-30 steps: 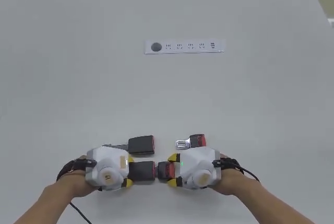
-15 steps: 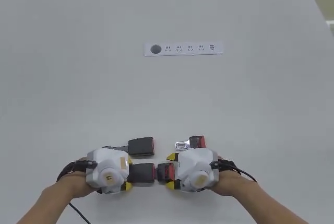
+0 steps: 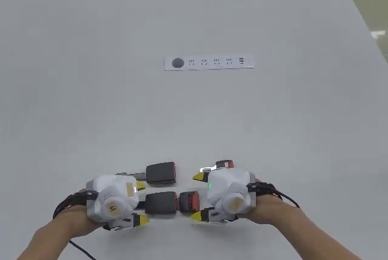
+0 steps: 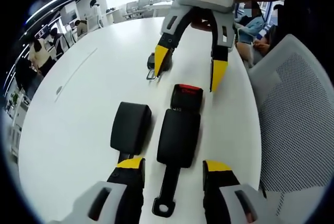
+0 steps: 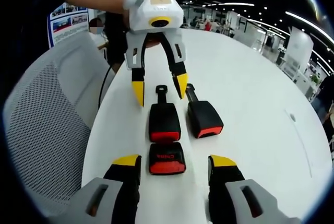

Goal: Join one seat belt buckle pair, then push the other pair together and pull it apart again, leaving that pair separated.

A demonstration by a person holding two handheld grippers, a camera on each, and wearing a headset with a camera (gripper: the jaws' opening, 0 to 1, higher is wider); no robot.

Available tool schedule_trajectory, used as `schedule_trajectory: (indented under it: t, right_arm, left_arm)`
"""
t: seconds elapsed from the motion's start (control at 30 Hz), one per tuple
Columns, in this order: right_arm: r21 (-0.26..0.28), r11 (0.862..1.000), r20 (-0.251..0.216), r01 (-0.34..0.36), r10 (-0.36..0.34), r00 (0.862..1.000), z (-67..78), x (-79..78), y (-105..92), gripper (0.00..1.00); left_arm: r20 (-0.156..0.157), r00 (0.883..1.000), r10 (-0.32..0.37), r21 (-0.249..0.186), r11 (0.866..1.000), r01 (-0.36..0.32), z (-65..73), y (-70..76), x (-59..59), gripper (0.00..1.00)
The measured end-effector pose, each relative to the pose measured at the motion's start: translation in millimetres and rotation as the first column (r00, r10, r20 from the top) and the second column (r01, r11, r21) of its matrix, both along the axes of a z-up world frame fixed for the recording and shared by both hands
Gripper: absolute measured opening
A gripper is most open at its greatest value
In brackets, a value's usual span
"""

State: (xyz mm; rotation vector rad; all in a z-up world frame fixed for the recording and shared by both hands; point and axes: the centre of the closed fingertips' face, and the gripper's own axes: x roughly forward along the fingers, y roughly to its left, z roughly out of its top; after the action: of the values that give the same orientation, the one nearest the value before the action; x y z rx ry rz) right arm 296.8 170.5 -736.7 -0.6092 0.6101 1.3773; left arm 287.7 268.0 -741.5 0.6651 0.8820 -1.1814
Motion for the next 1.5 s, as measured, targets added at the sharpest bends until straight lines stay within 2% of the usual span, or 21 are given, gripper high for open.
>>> schedule_trajectory:
  t: [0.17,0.23,0.33,0.53,0.77,0.83,0.97,1.03,1.2,1.5]
  right_arm:
    - [0.002,1.0,0.014,0.023,-0.023,1.0,5.4,8.6,-8.3,0.5]
    - [0.003,0.999,0.022,0.032,-0.032,0.999,8.2,12.8,-12.4,0.5]
    - [0.005,0.999,0.032,0.051,-0.051,0.998,10.6,20.4,-18.2,0.5]
    - [0.001,0.997,0.044,0.072,-0.071,0.996,17.9,28.6,-30.3,0.5]
    - [-0.011,0.996,0.06,0.09,-0.089,0.994,15.7,45.3,-46.7,0.49]
    - [-0.014,0.996,0.064,0.091,-0.09,0.994,14.7,49.2,-50.6,0.48]
    - [-0.026,0.996,0.068,0.09,-0.088,0.994,11.4,53.3,-57.1,0.47]
    - [-0.038,0.995,0.069,0.088,-0.085,0.994,7.1,56.3,-62.4,0.47]
    - [-0.062,0.995,0.07,0.075,-0.07,0.995,0.9,57.1,-68.6,0.46]
    - [-0.093,0.994,0.074,0.051,-0.044,0.996,3.3,58.6,-78.4,0.42]
  left_arm:
    - [0.022,1.0,0.014,0.009,1.0,-0.014,4.4,7.5,4.7,0.48]
    - [0.031,0.999,0.03,0.002,1.0,-0.03,3.2,11.8,9.9,0.48]
    - [0.041,0.998,0.051,-0.011,0.999,-0.051,8.4,11.7,15.1,0.49]
    - [0.062,0.994,0.085,-0.026,0.996,-0.084,12.5,14.8,32.6,0.49]
    - [0.071,0.993,0.099,-0.024,0.995,-0.097,15.9,17.2,49.2,0.49]
    - [0.07,0.992,0.1,-0.023,0.995,-0.099,16.9,13.7,52.0,0.49]
    - [0.068,0.993,0.1,-0.018,0.995,-0.099,12.9,18.2,58.6,0.49]
    - [0.062,0.993,0.1,-0.017,0.995,-0.099,11.9,14.0,60.6,0.49]
    - [0.056,0.995,0.087,-0.001,0.996,-0.087,8.6,13.5,64.4,0.49]
    - [0.033,0.998,0.049,0.025,0.998,-0.05,0.8,8.0,66.7,0.48]
